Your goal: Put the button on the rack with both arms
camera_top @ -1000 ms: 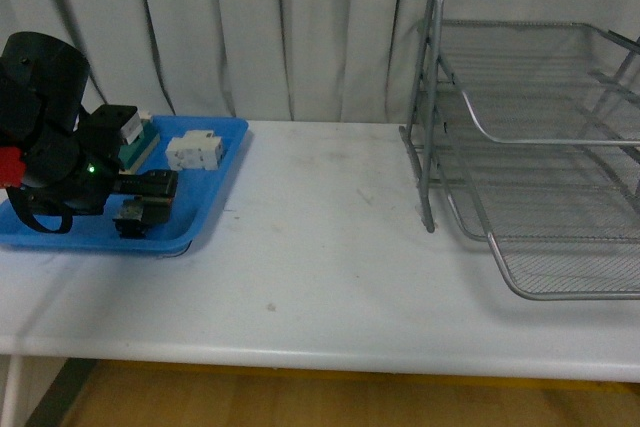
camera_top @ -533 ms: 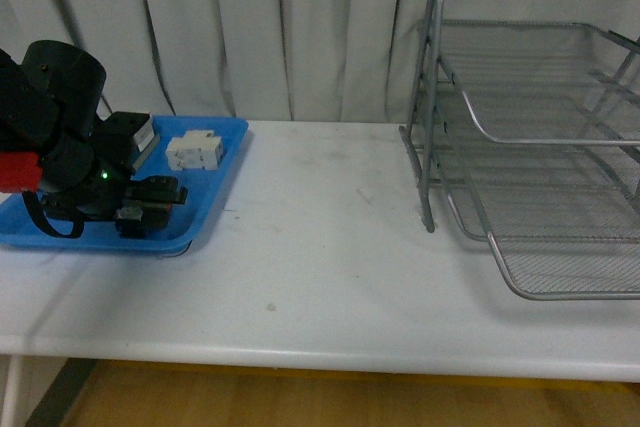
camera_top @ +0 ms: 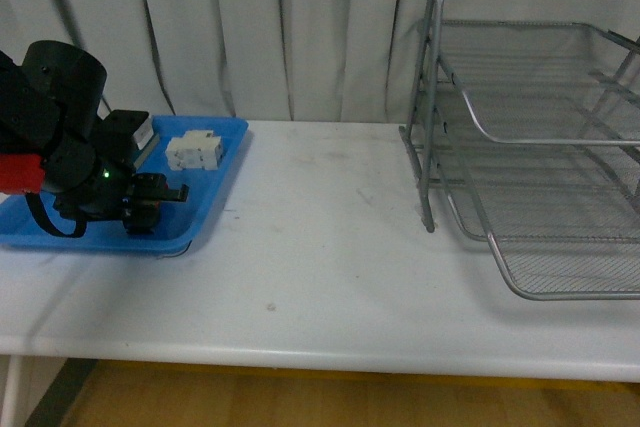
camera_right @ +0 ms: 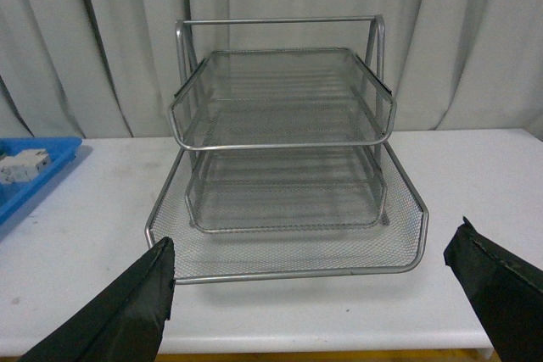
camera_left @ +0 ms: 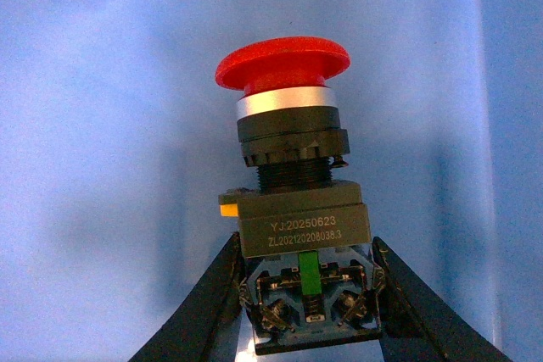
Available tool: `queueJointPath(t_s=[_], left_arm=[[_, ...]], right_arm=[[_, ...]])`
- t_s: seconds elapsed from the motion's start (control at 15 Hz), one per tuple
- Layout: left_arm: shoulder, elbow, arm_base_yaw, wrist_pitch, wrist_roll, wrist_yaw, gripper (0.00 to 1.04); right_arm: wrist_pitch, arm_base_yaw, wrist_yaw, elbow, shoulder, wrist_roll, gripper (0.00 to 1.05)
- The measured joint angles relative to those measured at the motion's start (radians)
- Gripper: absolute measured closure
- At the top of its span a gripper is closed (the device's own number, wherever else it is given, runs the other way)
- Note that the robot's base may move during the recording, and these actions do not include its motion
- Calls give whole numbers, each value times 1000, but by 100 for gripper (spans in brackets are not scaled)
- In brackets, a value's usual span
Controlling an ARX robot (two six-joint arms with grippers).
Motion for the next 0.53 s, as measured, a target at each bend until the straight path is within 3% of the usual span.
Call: queueJointPath(t_s=[0.2, 0.27, 0.53], left_arm=[[-182, -159, 9, 104, -12, 46, 68], [-451, -336, 19, 227, -13, 82, 68], [-967, -817, 66, 224, 8, 75, 68]], right_arm=[[0, 0, 0, 0, 0, 0, 6], [0, 0, 0, 0, 0, 0, 6], [0, 0, 0, 0, 0, 0, 6]])
